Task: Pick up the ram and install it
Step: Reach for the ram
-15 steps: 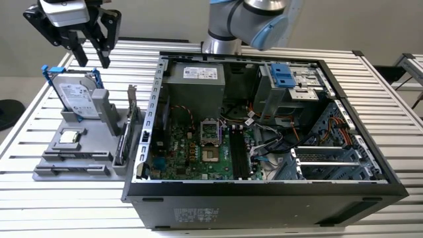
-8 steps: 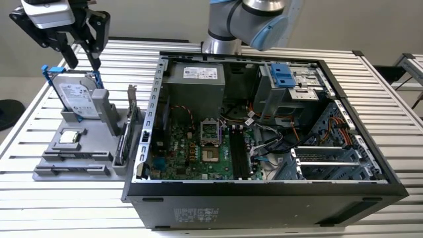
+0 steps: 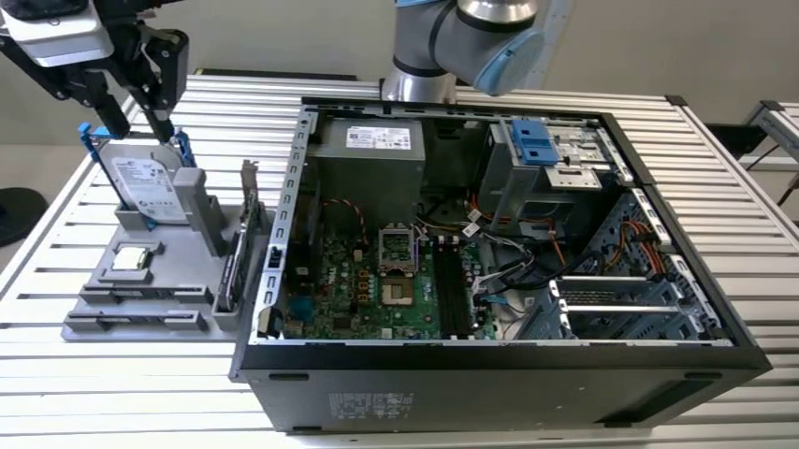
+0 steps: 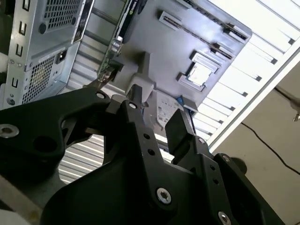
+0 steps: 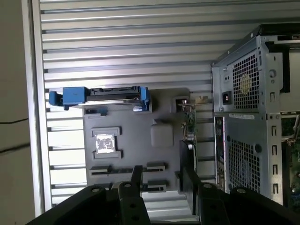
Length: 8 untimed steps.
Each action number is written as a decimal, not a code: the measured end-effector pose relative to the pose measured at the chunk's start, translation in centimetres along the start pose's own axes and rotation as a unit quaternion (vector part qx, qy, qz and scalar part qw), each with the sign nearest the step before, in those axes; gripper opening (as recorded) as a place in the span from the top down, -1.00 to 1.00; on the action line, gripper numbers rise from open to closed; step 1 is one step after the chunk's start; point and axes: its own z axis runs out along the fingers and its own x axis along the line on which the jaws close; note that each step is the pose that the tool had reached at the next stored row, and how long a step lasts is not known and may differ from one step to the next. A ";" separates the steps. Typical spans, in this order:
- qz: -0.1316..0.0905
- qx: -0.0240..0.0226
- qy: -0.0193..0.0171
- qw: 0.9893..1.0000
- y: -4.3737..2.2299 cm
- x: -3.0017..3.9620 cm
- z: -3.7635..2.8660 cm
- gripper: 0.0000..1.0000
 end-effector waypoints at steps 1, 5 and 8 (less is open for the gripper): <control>0.000 0.000 0.000 1.000 -0.16 0.16 0.00 -1.00; -0.002 0.000 0.000 1.000 -0.65 1.02 -0.01 -1.00; -0.004 0.000 0.000 1.000 -0.96 1.81 -0.02 -1.00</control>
